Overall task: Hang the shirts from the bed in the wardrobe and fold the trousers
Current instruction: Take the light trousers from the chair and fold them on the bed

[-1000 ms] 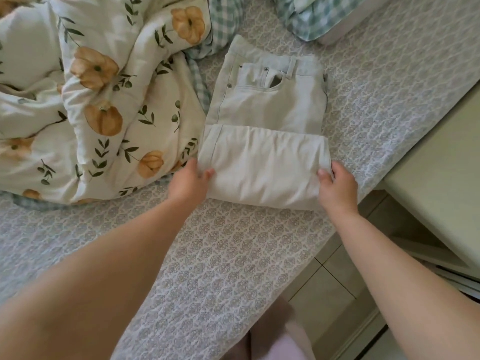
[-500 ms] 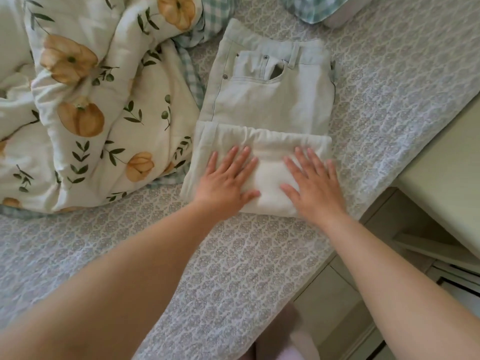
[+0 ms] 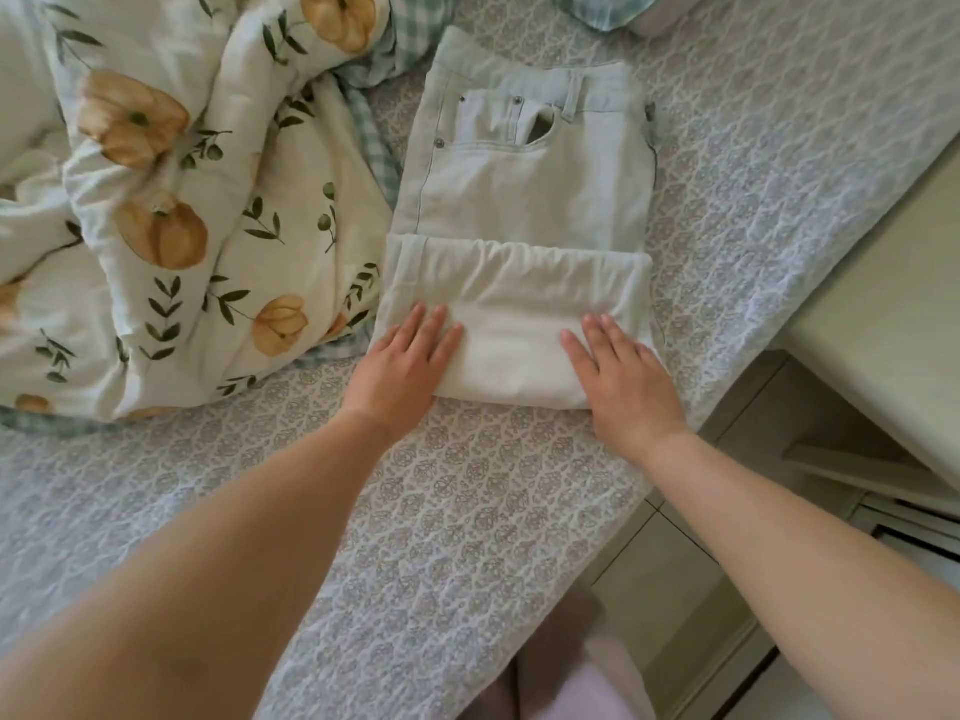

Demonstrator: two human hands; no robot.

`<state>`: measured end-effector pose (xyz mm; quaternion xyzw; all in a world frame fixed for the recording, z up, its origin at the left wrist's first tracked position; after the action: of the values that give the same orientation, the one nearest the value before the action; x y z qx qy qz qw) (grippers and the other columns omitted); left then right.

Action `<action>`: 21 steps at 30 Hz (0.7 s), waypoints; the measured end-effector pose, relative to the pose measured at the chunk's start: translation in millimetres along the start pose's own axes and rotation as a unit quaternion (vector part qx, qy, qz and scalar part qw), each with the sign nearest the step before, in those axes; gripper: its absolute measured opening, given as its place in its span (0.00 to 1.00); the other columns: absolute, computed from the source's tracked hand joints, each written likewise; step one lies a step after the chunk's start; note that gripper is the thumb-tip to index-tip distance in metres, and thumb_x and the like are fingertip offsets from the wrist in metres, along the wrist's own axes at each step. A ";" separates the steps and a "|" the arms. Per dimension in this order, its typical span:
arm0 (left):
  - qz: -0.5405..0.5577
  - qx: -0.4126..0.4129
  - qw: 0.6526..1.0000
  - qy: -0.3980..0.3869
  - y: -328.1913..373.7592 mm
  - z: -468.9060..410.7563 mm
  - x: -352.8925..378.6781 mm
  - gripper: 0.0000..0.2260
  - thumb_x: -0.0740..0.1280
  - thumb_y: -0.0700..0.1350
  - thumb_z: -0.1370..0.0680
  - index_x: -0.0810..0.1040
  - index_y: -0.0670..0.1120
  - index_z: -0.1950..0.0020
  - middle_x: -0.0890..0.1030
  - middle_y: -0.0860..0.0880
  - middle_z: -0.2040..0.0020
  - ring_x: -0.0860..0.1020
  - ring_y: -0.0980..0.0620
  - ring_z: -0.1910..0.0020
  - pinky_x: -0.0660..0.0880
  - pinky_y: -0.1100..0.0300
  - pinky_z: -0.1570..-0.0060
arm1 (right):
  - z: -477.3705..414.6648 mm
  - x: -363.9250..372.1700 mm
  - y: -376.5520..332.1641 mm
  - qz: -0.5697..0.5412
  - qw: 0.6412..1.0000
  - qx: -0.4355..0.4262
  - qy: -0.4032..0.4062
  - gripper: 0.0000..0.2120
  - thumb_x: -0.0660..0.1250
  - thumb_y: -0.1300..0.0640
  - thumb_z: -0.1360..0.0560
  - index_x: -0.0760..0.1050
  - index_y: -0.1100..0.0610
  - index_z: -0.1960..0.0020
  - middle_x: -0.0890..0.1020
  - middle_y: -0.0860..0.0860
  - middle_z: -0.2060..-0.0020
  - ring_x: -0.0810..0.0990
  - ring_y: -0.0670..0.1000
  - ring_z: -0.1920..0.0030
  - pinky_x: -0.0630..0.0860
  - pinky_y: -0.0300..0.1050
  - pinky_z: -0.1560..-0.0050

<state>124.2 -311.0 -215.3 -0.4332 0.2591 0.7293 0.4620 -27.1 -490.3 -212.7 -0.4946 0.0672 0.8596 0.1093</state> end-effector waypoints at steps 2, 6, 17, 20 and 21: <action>0.020 -0.012 1.000 0.002 5.9 -5.1 -16.5 0.30 0.63 0.45 0.21 0.52 0.44 0.23 0.55 0.44 0.23 0.55 0.44 0.24 0.58 0.53 0.29 | -1.1 -10.8 4.4 -0.021 1.000 -0.010 -0.004 0.37 0.63 0.60 0.24 0.45 0.58 0.23 0.51 0.58 0.24 0.50 0.57 0.24 0.59 0.51 0.29; 0.027 -0.021 0.999 -0.020 11.5 -12.6 -59.6 0.16 0.65 0.43 0.24 0.71 0.47 0.36 0.77 0.49 0.43 0.76 0.48 0.51 0.72 0.57 0.62 | 2.5 -38.5 12.8 -0.067 0.998 0.007 -0.008 0.32 0.66 0.56 0.26 0.57 0.56 0.26 0.65 0.54 0.28 0.63 0.54 0.28 0.67 0.50 0.34; 0.142 0.065 0.929 -0.336 27.9 48.2 -74.8 0.09 0.65 0.44 0.29 0.73 0.56 0.51 0.75 0.56 0.61 0.72 0.57 0.62 0.68 0.63 0.64 | 77.5 -66.3 -4.2 -0.187 0.948 -0.039 -0.254 0.08 0.63 0.56 0.32 0.75 0.51 0.53 0.77 0.49 0.59 0.75 0.53 0.57 0.65 0.41 0.67; 0.155 0.059 0.884 -0.437 33.5 60.9 -68.3 0.15 0.67 0.44 0.28 0.75 0.51 0.42 0.76 0.52 0.52 0.74 0.50 0.52 0.69 0.57 0.52 | 87.4 -57.8 -7.9 -0.255 0.892 -0.015 -0.373 0.09 0.67 0.56 0.35 0.76 0.53 0.55 0.76 0.47 0.63 0.75 0.50 0.62 0.67 0.41 0.67; 0.145 0.059 0.872 -0.465 35.0 63.3 -67.1 0.18 0.68 0.45 0.28 0.75 0.50 0.38 0.75 0.51 0.48 0.73 0.49 0.49 0.69 0.55 0.49 | 89.1 -55.2 -8.7 -0.268 0.873 -0.012 -0.407 0.08 0.67 0.57 0.36 0.76 0.51 0.56 0.77 0.47 0.63 0.75 0.49 0.63 0.68 0.40 0.67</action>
<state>81.2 -307.3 -126.5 0.0260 0.1169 0.8885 0.4429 -72.5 -468.7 -120.2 -0.1013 -0.1288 0.9234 0.3470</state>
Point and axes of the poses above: each hand's wrist, its own z-axis away from the middle knuckle, its own x-axis out of the palm, y = z × x, the point moved 3 cm from there along -z, towards the middle knuckle
